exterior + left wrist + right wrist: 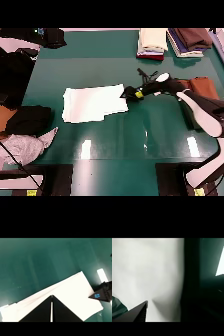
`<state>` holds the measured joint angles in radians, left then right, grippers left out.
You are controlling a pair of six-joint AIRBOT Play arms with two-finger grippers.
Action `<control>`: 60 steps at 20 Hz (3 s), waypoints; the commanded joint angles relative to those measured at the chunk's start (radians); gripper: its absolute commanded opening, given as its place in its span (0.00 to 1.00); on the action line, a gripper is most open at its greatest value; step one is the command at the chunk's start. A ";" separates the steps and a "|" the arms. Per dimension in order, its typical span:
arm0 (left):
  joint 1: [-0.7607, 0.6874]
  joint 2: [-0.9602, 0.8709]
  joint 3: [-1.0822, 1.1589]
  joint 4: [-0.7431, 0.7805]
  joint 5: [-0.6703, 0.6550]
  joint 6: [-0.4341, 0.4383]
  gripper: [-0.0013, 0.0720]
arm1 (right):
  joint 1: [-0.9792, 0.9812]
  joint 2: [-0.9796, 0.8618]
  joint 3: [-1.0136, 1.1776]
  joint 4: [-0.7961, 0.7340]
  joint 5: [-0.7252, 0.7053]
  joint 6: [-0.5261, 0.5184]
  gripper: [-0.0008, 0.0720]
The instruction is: Fold the shirts.
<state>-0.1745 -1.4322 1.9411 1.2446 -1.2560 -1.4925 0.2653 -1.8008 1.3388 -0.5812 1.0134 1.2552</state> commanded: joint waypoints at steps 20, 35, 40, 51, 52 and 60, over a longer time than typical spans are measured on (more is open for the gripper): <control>-0.233 0.001 -0.014 -0.042 0.097 0.025 0.06 | -0.682 0.296 0.286 -0.335 0.140 0.084 0.04; -0.233 0.001 -0.014 -0.045 0.095 0.000 0.06 | -0.874 0.443 0.288 -0.330 -0.121 0.079 0.04; -0.233 0.001 -0.014 -0.045 0.093 0.000 0.06 | -0.874 0.520 0.287 -0.340 -0.022 0.079 0.04; -0.233 0.001 -0.014 -0.044 0.058 0.009 0.06 | -0.959 0.794 -0.159 -0.547 0.155 0.114 0.04; -0.233 0.001 -0.014 -0.044 0.058 0.009 0.06 | -0.980 0.830 -0.212 -0.586 0.176 0.114 0.04; -0.233 0.001 -0.014 -0.044 0.060 0.009 0.06 | -1.180 0.961 -0.476 -0.674 0.193 0.122 0.76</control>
<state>-0.4072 -1.4322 1.9274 1.1999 -1.1973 -1.4837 -0.8440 -0.8680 0.9192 -1.2324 1.1934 1.3689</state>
